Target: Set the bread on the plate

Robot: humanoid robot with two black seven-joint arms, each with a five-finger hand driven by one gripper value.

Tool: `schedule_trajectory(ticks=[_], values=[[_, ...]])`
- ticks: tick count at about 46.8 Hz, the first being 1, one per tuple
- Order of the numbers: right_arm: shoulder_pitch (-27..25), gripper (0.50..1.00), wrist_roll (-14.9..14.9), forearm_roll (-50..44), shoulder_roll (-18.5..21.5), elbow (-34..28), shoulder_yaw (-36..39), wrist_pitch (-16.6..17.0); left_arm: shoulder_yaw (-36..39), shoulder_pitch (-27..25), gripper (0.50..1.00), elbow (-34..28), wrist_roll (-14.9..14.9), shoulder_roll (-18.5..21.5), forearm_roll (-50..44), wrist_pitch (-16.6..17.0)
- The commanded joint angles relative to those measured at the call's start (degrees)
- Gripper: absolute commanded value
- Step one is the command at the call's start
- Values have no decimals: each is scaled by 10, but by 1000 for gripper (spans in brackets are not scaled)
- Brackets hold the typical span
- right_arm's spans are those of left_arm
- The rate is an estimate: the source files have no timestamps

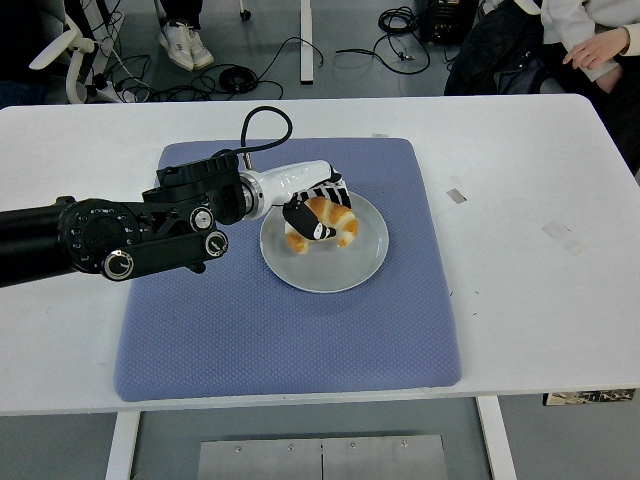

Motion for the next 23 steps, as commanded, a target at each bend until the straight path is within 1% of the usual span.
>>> schedule_trajectory(ticks=[1,6,8,10,12,15,18,23], values=[[0,1000,0,0,0,0,0,0,6,0,584,1,0,0,6,0],[0,1000,0,0,0,0,0,0,7,0,639,1,0,0,8,1],[0,1000,1,0,0,0,0,0,7,0,645,1,0,0,8,1],[0,1000,0,0,0,0,0,0,7,0,663,1,0,0,8,1],[0,1000,1,0,0,0,0,0,7,0,705,1,0,1,7,1],[0,1000,0,0,0,0,0,0,6,0,793,1,0,1,7,1],[0,1000,0,0,0,0,0,0,5,0,857,1,-1,1,7,1],[0,1000,0,0,0,0,0,0,3,0,925,1,-3,3,4,1]])
